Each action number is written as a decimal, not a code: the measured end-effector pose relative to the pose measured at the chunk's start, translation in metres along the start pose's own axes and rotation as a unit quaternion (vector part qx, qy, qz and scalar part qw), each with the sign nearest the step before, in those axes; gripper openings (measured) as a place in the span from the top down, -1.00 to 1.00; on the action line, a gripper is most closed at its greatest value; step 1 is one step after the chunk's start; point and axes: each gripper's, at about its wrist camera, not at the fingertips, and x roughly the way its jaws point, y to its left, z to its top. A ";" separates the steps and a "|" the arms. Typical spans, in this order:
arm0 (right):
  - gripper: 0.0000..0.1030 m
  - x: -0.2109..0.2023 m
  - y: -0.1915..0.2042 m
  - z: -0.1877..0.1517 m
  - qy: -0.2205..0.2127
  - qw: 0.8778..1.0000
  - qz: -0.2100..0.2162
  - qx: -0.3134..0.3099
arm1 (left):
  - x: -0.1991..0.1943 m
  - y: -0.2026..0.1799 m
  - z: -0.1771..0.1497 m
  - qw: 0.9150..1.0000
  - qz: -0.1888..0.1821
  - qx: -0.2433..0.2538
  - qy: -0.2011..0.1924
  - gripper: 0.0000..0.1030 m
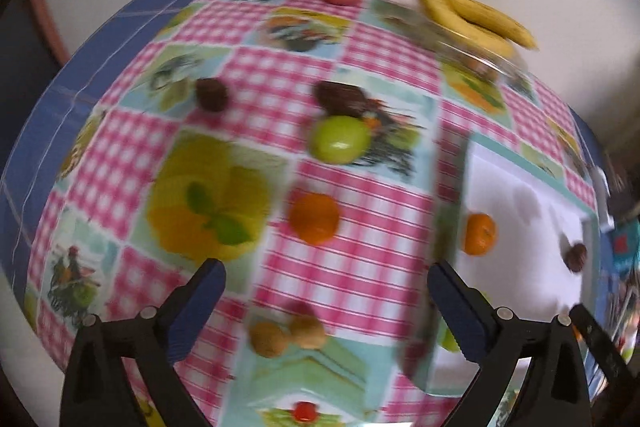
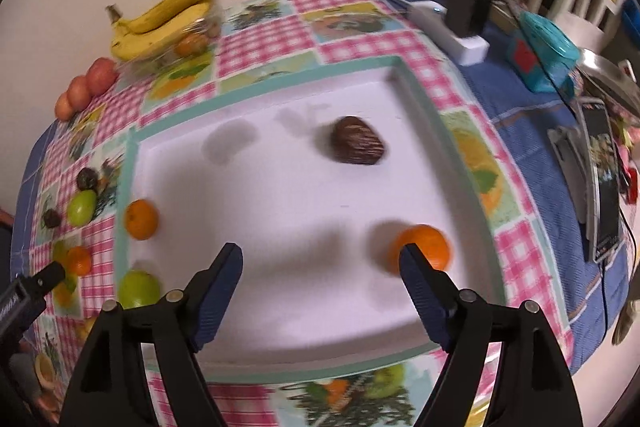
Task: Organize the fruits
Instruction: 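Move the right tool to a small brown kiwi and close on it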
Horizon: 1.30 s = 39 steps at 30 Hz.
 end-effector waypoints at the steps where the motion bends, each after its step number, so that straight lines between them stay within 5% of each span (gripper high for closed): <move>1: -0.58 0.000 0.007 0.000 -0.001 1.000 0.005 -0.006 | 0.000 0.008 0.003 1.000 0.006 -0.010 -0.003 -1.00; 7: -0.66 0.003 0.051 -0.005 -0.007 0.998 0.033 -0.044 | -0.006 0.049 0.017 0.998 0.039 -0.049 -0.019 -1.00; 9: -0.86 0.003 0.063 -0.006 -0.013 0.998 0.039 -0.056 | -0.006 0.060 0.020 0.997 0.039 -0.062 -0.020 -1.00; 18: -0.86 0.006 0.108 -0.014 -0.026 0.993 0.070 -0.096 | -0.008 0.099 0.028 0.992 0.026 -0.118 -0.017 -1.00; 31: -0.86 0.000 0.159 -0.030 -0.019 0.978 0.139 -0.151 | -0.012 0.110 0.030 0.994 0.027 -0.100 -0.021 -1.00; 37: -0.85 0.000 0.173 -0.042 -0.010 0.973 0.152 -0.171 | -0.002 0.107 0.018 0.995 0.028 -0.094 0.012 -1.00; 39: -0.68 0.002 0.177 -0.047 -0.005 0.972 0.153 -0.177 | 0.000 0.108 0.014 0.995 0.030 -0.097 0.018 -1.00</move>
